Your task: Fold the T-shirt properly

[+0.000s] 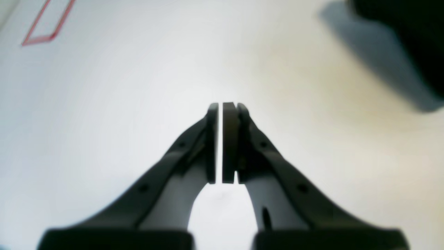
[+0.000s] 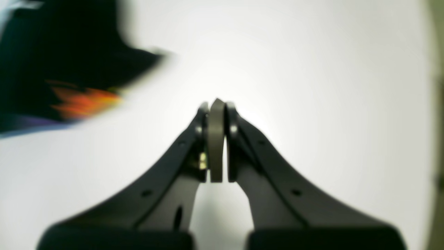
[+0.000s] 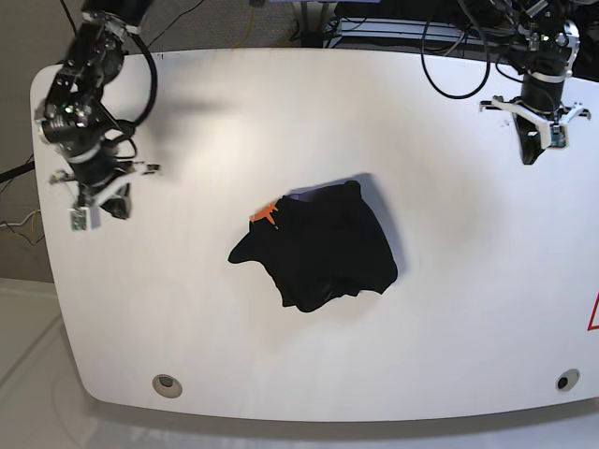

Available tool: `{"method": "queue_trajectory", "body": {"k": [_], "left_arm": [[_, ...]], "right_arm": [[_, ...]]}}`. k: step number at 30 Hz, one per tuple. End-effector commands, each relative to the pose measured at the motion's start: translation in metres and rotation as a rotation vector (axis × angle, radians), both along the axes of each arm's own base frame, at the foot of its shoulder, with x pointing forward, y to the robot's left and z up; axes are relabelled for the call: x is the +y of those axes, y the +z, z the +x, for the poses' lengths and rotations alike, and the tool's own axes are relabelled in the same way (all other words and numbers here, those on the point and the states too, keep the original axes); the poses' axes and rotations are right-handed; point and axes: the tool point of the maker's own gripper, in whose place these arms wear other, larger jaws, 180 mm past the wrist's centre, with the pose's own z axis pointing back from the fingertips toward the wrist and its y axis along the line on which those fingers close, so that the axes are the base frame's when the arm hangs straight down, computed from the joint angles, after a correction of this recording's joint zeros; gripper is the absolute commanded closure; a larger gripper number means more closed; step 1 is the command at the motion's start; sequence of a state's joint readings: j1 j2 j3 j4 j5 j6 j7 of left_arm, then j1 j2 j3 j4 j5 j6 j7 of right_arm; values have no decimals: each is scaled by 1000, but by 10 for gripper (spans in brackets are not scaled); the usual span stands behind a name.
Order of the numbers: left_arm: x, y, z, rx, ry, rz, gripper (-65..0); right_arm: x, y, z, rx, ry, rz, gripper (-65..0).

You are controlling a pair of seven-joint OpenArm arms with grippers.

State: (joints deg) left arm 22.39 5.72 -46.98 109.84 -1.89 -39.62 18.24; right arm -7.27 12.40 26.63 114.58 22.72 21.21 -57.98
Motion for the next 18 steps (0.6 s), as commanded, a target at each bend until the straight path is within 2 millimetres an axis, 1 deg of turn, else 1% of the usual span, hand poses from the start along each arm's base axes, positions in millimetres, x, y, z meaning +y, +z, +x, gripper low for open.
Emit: {"method": "queue_trajectory", "body": {"k": [1,2,4,5,6,7,8,11,12,14,16,18], "left_arm": [[14,15,-6,-50,43,21,-1],[23,15,-13,-45,76,30,-1],[36,17,-22,-41,117,47,-1],[46,18,-29,-35,149,59,-1],[49,19,-32,-34,159,63,-1],[58,21,-40,-32,191,77,-1],[65,23,-46,-28,216,86,-1],[79,22,-64,-16,285,97,-1],[86,22,-74,-9,321,100,-1],[95,22,-88,0,369,108,-1],[104,24,-101,9,410,122,-1],[110,18,-116,40,454,124,-1]], "right_arm": [[-42,16,-15,-77,-60,-84,0],[-56,18,-23,-80,-84,-108,0],[-74,19,-35,-76,-118,-141,0],[-88,19,-46,-69,-148,-164,0],[-93,18,-50,-64,-159,-169,0],[-107,17,-62,-50,-196,-186,0],[-118,17,-71,-42,-223,-197,0],[-145,14,-96,0,-299,-235,0],[-157,13,-108,23,-335,-262,0],[-175,11,-125,61,-385,-311,0],[-188,5,-143,107,-436,-347,0],[-201,-6,-163,164,-493,-373,0]]}}
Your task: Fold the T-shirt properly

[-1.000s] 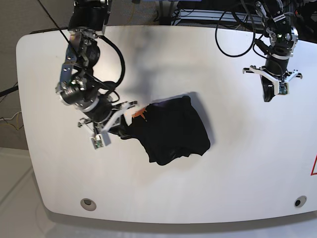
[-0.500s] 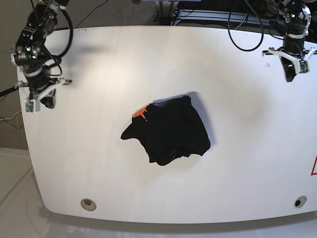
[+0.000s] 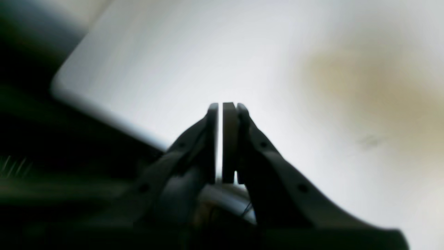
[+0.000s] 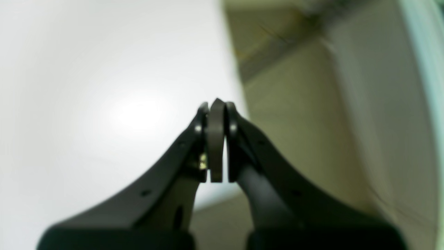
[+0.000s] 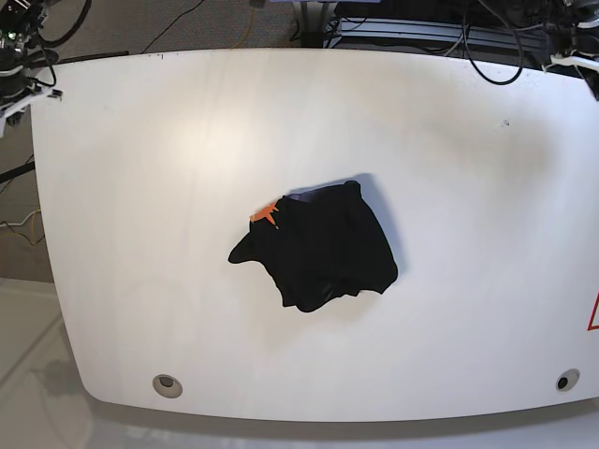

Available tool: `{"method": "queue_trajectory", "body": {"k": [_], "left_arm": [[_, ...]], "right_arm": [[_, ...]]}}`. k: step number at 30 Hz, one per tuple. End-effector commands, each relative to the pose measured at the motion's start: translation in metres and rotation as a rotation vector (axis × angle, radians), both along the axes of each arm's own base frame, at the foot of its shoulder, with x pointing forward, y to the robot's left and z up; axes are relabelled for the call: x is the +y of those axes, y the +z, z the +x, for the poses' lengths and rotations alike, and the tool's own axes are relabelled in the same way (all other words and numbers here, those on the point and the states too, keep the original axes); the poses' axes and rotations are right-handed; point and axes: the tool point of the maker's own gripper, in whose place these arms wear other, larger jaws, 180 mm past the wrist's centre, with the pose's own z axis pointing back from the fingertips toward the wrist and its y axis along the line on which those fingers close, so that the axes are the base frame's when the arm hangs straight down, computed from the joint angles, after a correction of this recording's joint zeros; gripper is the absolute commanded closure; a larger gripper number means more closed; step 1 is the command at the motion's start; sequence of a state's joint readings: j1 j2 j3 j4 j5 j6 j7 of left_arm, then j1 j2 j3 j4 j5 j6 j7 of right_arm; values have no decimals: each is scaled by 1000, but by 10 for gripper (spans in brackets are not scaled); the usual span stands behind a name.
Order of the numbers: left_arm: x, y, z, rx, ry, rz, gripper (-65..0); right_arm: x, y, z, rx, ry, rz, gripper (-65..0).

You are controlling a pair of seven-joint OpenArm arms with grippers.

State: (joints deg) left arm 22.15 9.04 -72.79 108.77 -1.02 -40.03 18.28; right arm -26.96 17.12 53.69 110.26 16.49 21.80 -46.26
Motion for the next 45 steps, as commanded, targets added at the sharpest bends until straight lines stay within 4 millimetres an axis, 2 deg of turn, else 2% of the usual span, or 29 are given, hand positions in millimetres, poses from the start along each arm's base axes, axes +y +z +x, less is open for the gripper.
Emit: {"method": "queue_trajectory", "body": {"k": [1,4,5,6,7,10,11,14,18,24,26,28,30,34,38,39,42,45], "left_arm": [[9,5,-12,-2,31,28,-1],[19,-8,-35,70,91,27,-1],[22,-18,-46,101,116,12,-1],[23,-22,-51,112,128,3,-1],[26,-35,-63,142,158,-23,-1],[26,-68,-96,215,231,-100,-1],[25,-75,-102,230,241,-116,-1],[13,-116,-133,328,287,-213,-1],[3,-151,-149,359,286,-279,-1],[-15,-189,-156,347,246,-339,-1],[-28,-207,-160,360,220,-371,-1],[-44,-225,-156,361,188,-417,-1],[-61,-243,-153,375,147,-469,-1],[-82,-271,-158,419,100,-527,-1],[-100,-294,-167,491,61,-541,-1],[-110,-302,-172,529,36,-545,-3],[-125,-314,-180,604,-20,-525,-3],[-138,-321,-182,666,-92,-490,-3]], "right_arm": [[-25,-6,-28,66,-90,-76,0],[-41,-20,-59,154,-156,-112,0],[-45,-30,-73,199,-169,-119,0],[-46,-34,-78,215,-174,-121,0],[-47,-48,-92,255,-180,-117,0],[-52,-74,-113,298,-206,-108,0],[-52,-80,-118,308,-213,-103,0],[-55,-110,-145,351,-244,-72,0],[-50,-149,-172,376,-277,2,0],[-29,-206,-207,412,-321,144,0],[-11,-233,-219,431,-323,220,0],[6,-253,-226,431,-322,286,0],[23,-268,-231,423,-317,348,0],[60,-294,-241,433,-304,439,0],[90,-310,-251,467,-279,478,0],[103,-315,-251,484,-246,494,0],[129,-324,-245,508,-169,513,0],[145,-329,-247,550,-108,514,0]]}}
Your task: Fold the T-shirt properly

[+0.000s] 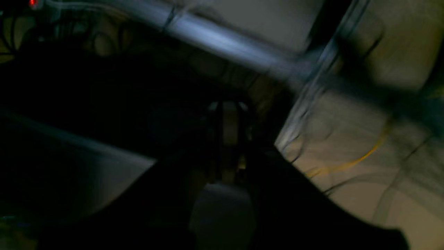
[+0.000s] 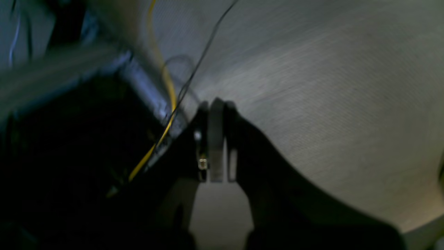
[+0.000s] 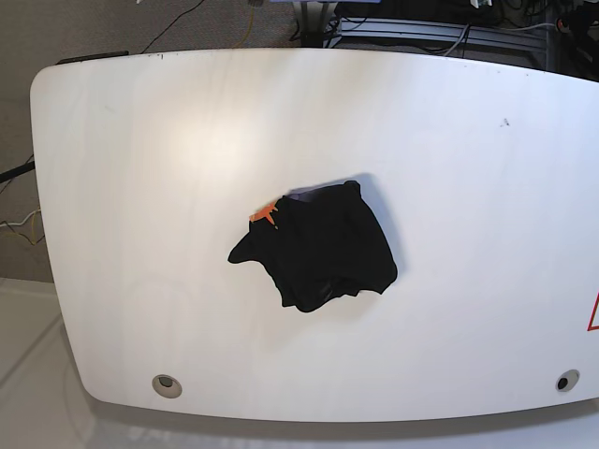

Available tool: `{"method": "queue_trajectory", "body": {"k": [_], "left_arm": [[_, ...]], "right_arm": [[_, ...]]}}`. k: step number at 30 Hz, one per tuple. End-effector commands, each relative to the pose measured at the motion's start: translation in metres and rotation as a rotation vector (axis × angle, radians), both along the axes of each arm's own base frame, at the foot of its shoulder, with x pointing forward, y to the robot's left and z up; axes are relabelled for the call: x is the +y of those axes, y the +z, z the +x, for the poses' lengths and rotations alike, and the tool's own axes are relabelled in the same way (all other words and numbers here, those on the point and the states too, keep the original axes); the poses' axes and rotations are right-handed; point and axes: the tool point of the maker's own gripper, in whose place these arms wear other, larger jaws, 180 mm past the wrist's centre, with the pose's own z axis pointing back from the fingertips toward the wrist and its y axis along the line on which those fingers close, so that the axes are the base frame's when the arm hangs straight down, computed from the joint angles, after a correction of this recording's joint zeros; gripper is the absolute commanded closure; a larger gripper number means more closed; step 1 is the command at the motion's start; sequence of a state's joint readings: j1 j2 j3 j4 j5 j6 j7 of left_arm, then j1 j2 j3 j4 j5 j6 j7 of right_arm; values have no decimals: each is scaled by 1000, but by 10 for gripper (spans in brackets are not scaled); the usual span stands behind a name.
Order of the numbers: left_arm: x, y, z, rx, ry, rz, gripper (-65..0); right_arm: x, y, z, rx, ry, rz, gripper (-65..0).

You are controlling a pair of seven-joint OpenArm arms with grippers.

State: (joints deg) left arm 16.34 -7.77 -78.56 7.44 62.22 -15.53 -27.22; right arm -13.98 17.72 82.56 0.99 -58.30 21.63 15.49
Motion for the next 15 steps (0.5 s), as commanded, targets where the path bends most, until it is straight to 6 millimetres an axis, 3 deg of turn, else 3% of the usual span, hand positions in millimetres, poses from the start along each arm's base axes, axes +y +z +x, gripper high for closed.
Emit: {"method": "queue_trajectory", "body": {"k": [1,3,7,12,15], "left_arm": [[-6,-3,-1,16,-86,19,-3],[11,0,7,21,-164,99,-4],[17,-2,37,9,-294,187,-4],[-22,-12,61,-16,-360,173,-6],[-37,-17,70,1,-384,169,-6]], "right_arm": [[17,-5,5,5,97,15,0],[37,-10,11,5,145,51,0],[79,-18,17,10,248,126,0],[125,-24,28,13,332,205,-47],[133,-27,37,27,366,204,-58]]}}
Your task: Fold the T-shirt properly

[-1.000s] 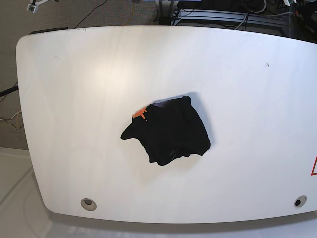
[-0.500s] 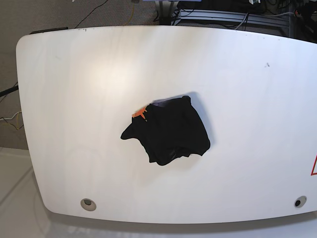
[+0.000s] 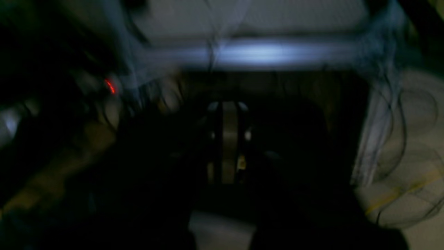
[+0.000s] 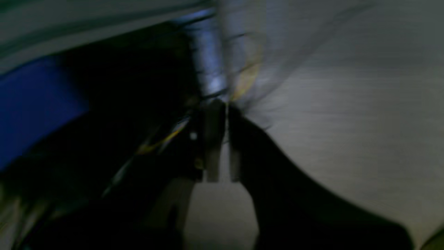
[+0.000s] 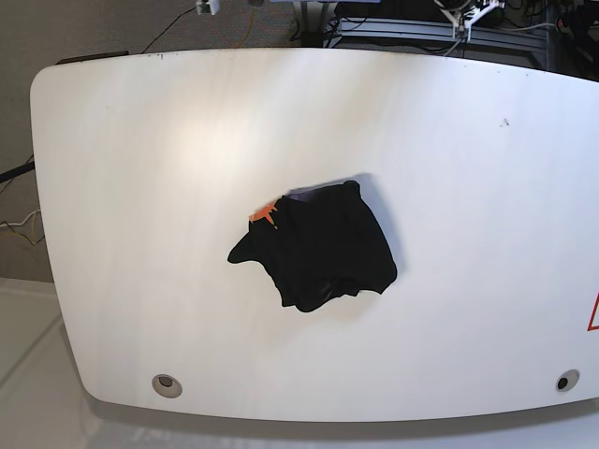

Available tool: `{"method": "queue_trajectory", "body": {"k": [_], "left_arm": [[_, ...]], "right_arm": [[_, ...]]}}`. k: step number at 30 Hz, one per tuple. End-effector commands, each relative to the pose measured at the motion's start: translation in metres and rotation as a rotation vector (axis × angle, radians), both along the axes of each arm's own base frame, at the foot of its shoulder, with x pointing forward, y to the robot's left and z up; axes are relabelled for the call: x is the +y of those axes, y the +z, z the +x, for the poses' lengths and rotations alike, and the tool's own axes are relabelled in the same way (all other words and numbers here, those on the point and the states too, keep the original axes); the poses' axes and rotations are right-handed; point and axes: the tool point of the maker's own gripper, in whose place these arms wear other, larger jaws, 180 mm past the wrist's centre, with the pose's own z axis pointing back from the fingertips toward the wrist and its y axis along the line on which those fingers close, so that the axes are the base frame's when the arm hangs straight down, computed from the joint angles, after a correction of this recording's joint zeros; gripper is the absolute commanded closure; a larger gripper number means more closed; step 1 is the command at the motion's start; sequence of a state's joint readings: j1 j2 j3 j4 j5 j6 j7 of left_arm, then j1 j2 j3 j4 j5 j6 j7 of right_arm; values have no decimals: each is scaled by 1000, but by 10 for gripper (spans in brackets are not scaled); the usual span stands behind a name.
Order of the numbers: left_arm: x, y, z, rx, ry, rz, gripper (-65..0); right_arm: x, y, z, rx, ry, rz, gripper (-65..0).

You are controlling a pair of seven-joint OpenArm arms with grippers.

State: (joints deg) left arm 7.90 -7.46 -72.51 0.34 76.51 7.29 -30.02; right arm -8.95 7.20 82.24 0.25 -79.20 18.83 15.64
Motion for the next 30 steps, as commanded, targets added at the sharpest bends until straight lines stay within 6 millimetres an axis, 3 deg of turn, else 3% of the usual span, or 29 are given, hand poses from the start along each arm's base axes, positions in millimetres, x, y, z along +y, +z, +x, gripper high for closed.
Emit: {"method": "queue_trajectory", "body": {"k": [1,4,11,22,30], "left_arm": [[-28,-7,-8,46,-13,-35,-6],[-46,-11,1,48,-19,-56,-6],[-66,-13,11,35,-24,-83,-8],[-62,-14,14,57,-17,-76,-56],[-61,-14,15,55,-15,-74,-56]], "right_arm": [[-1,-4,8,22,56,-27,-58],[3,-7,17,20,82,-51,-58],[1,-9,32,9,125,-84,-58],[15,-9,33,20,129,-56,-58],[14,-9,33,19,129,-56,-58]]}}
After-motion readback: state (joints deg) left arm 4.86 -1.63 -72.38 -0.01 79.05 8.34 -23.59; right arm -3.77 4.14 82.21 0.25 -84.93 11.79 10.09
